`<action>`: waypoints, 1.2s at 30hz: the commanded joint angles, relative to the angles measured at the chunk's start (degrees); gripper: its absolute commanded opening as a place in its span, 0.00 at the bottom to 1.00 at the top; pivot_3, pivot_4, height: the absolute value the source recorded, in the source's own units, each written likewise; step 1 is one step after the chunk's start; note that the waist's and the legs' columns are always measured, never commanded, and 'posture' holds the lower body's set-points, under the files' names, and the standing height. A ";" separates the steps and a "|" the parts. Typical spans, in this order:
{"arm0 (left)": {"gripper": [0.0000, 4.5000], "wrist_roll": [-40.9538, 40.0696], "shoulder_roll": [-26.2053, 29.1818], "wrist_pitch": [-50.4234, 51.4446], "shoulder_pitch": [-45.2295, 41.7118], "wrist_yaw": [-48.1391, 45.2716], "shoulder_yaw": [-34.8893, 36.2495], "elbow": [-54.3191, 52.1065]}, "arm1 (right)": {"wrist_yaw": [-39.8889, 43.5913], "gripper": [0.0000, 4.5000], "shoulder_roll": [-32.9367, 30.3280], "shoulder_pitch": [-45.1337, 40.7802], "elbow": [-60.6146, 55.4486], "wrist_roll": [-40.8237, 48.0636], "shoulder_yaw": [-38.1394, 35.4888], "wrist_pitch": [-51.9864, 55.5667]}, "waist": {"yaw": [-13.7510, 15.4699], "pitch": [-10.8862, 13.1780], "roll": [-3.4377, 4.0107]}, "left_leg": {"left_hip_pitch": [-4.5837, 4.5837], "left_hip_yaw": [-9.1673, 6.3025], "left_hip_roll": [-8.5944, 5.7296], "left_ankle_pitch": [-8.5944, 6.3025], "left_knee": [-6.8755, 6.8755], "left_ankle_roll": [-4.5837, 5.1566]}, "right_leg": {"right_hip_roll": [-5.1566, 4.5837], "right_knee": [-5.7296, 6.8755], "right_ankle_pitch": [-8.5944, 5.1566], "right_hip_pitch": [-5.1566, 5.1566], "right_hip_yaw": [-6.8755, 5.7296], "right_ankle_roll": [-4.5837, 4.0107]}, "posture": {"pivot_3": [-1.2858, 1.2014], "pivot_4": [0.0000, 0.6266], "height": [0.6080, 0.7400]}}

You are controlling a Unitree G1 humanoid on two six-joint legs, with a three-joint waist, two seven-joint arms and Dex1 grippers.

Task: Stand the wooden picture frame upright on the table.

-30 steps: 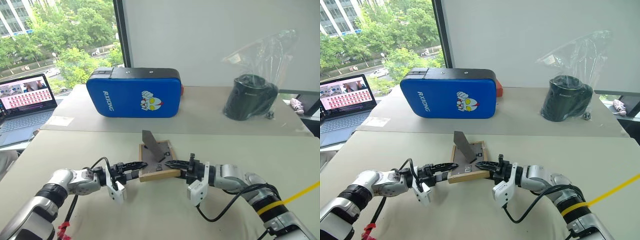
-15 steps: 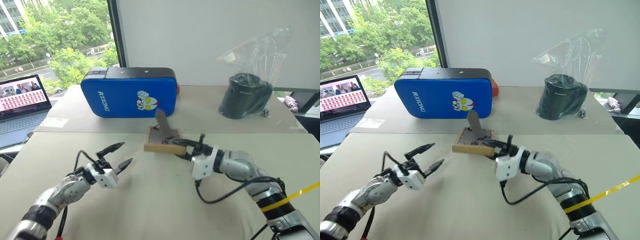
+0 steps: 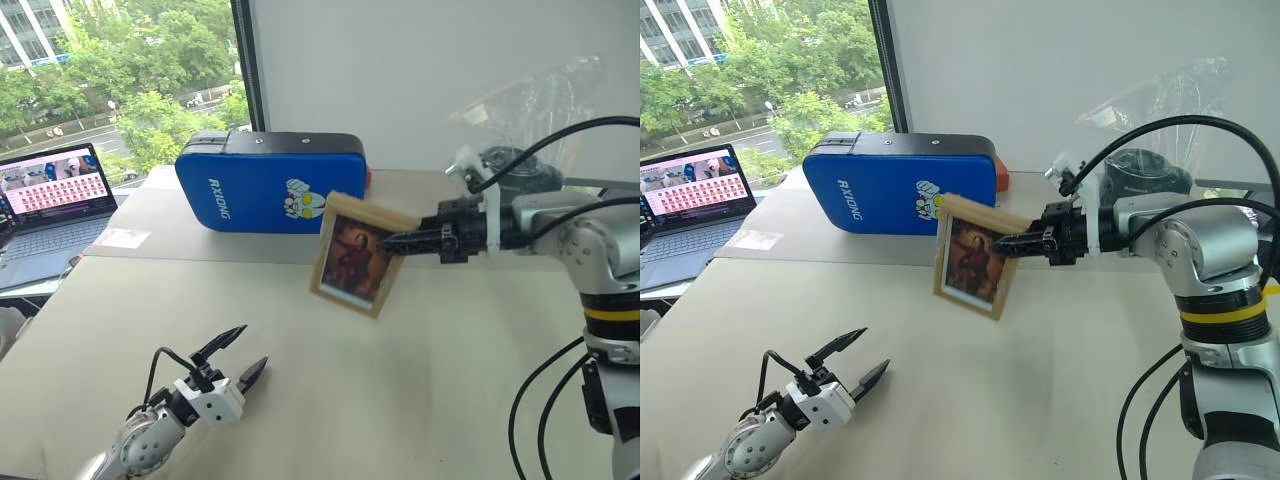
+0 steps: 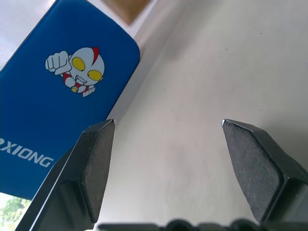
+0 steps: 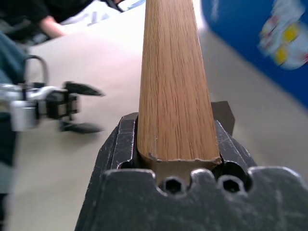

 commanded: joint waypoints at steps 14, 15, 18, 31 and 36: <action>0.86 -5.93 -1.54 -1.58 1.53 -8.16 2.24 -3.99 | 6.08 0.49 3.83 2.03 9.45 -6.56 5.50 -6.40 | -0.76 0.00 0.00 | -0.36 0.02 0.01 0.02 0.07 -0.02 | 0.04 0.13 0.04 -0.42 0.04 -0.03 | 0.52 0.24 1.00; 0.86 -6.04 -1.68 -1.54 1.49 -8.40 2.33 -3.99 | 6.10 0.52 3.76 2.00 9.23 -6.58 5.26 -6.26 | -0.86 0.00 0.00 | -0.35 0.02 0.01 0.02 0.07 -0.03 | 0.04 0.14 0.05 -0.41 0.04 -0.03 | 0.52 0.24 1.00; 0.86 -6.27 -2.07 -1.62 1.39 -9.01 2.60 -3.90 | 6.06 0.75 3.08 1.84 7.79 -5.94 3.75 -4.90 | -1.05 0.00 0.00 | -0.39 0.01 0.01 0.04 0.07 -0.04 | 0.04 0.14 0.06 -0.45 0.04 -0.03 | 0.52 0.24 1.00; 0.86 -19.74 -6.27 14.02 4.09 -12.81 6.43 -9.90 | -4.90 0.98 -4.38 11.61 -9.64 4.50 -21.69 8.48 | -0.41 0.00 0.00 | -0.52 0.00 0.01 0.02 0.07 -0.02 | 0.03 0.06 0.06 -0.48 0.02 -0.03 | 0.52 0.24 1.00; 0.86 -39.31 -14.41 43.78 2.60 -7.22 11.24 -21.89 | -30.56 0.98 7.57 27.33 -25.26 -6.65 -30.19 4.02 | -0.07 -0.07 -0.17 | -0.51 -0.04 0.02 0.02 0.14 -0.01 | 0.05 0.14 0.04 -0.43 -0.01 0.00 | 0.52 0.24 1.00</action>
